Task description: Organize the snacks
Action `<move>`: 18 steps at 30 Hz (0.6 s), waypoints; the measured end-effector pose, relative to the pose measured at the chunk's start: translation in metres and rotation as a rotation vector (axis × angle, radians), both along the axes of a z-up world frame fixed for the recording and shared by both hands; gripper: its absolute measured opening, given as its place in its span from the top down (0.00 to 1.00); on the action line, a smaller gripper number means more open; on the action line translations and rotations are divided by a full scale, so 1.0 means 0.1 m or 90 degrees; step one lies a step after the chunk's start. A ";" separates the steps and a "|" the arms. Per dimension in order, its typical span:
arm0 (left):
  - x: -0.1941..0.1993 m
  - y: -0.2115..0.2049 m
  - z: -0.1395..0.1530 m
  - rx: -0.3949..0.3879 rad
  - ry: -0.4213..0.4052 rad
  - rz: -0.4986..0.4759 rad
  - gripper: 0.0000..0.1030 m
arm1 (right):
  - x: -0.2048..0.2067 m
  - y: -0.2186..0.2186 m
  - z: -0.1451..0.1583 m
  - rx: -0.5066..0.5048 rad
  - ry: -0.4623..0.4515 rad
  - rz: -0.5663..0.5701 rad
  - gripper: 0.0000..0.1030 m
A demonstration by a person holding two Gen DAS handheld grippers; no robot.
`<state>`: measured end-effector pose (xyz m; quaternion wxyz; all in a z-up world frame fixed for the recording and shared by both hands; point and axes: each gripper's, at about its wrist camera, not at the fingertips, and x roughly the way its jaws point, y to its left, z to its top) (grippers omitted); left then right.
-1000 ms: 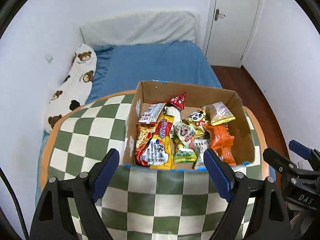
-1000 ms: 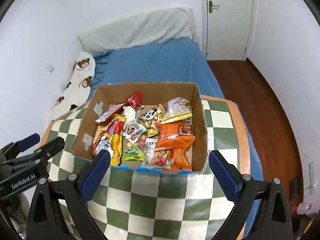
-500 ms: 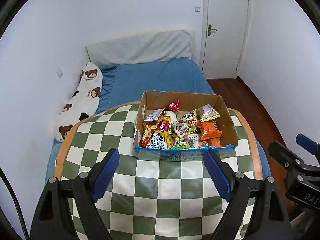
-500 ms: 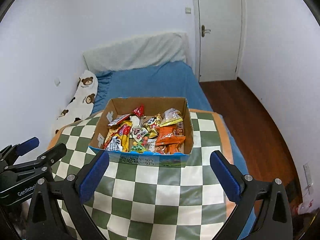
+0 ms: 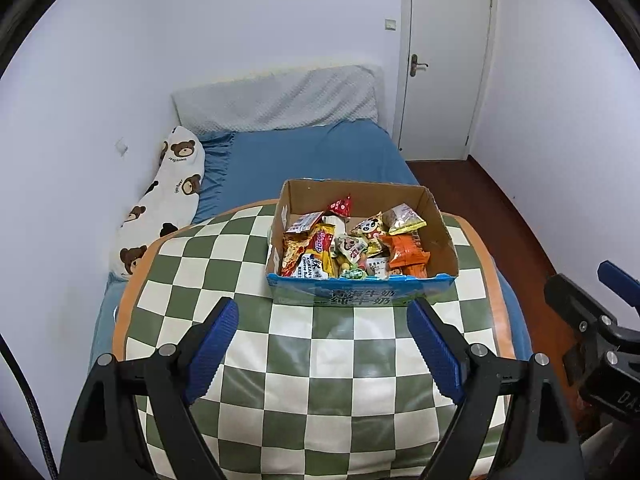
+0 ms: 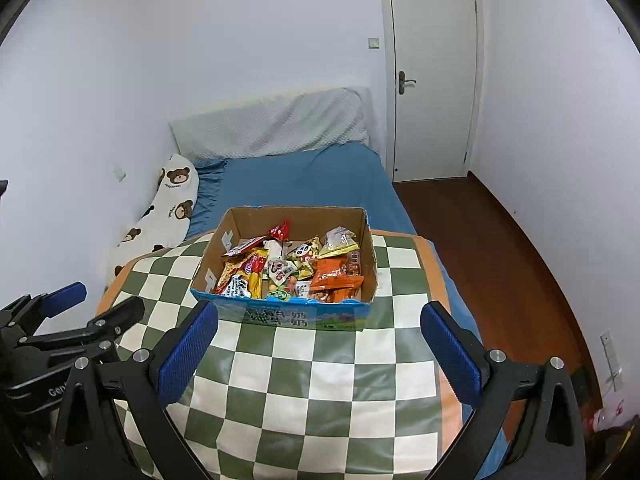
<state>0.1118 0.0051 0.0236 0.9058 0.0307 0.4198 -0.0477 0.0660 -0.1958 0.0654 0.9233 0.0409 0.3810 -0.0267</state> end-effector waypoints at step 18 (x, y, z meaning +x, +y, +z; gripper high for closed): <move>0.39 -0.01 -0.35 0.018 0.000 0.037 0.02 | 0.41 -0.16 -0.45 -0.025 0.015 -0.040 0.00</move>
